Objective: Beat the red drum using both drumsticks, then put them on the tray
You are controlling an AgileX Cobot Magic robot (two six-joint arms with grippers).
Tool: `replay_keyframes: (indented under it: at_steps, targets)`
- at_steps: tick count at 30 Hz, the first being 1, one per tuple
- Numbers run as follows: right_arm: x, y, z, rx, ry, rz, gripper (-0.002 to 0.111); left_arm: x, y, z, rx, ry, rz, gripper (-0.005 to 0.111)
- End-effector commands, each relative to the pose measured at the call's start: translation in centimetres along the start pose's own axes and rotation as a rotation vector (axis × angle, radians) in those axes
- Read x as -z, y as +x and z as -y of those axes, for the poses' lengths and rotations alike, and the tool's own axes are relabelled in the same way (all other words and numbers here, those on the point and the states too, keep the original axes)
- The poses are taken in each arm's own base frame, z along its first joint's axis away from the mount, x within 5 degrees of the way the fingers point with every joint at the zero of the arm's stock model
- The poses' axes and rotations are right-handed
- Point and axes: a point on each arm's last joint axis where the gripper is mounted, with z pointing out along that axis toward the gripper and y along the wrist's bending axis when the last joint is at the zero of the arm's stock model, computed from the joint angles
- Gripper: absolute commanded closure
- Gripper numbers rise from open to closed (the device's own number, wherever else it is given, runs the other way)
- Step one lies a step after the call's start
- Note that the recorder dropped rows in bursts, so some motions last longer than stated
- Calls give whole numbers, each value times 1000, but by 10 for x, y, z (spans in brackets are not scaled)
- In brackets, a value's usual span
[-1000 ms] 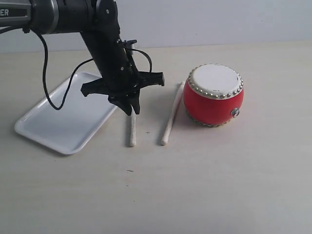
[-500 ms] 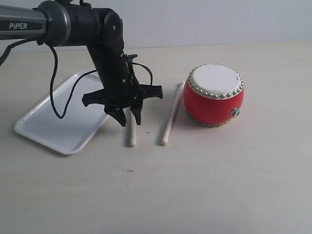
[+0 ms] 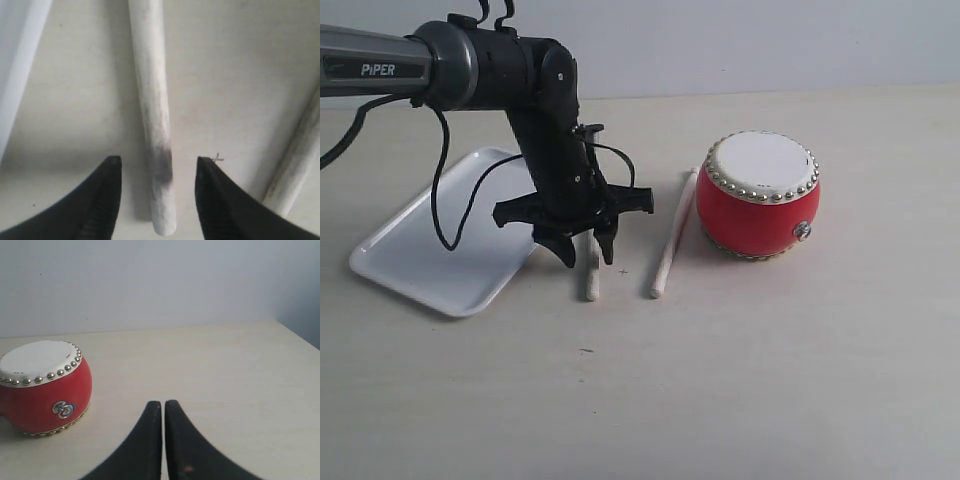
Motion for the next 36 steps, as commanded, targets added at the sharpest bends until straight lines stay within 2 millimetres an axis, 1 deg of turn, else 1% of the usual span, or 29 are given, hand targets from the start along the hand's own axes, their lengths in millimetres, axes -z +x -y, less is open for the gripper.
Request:
replay_keyframes:
  at_steps: [1, 5, 11, 17, 19, 22, 24, 25, 28, 31, 34, 36]
  targets:
    - [0, 1, 0, -1, -2, 7, 105, -2, -2, 1, -2, 5, 13, 63]
    - [0, 1, 0, -1, -2, 7, 105, -2, -2, 1, -2, 5, 13, 63]
    - [0, 1, 0, -1, -2, 7, 105, -13, 0, -1, -1, -13, -27, 63]
    - [0, 1, 0, -1, -2, 7, 105, -15, 1, -1, -8, -15, -41, 63]
    - [0, 1, 0, -1, -2, 7, 105, -15, 1, -1, -8, -16, -43, 69]
    - [0, 1, 0, -1, -2, 7, 105, -15, 1, 0, -1, -5, -47, 87]
    - [0, 1, 0, -1, -2, 7, 105, -15, 2, 1, 9, 10, -53, 102]
    - [0, 1, 0, -1, -2, 7, 105, -15, 2, 1, 11, 14, -55, 107]
    - [0, 1, 0, -1, -2, 7, 105, -13, 3, 3, 23, 30, -60, 107]
    - [0, 1, 0, -1, -2, 7, 105, -2, 3, 4, -15, 38, -39, 107]
    - [0, 1, 0, -1, -2, 7, 105, 18, 4, 7, -51, 48, 7, 107]
    - [0, 1, 0, -1, -2, 7, 105, 38, 4, 7, -93, 49, 54, 107]
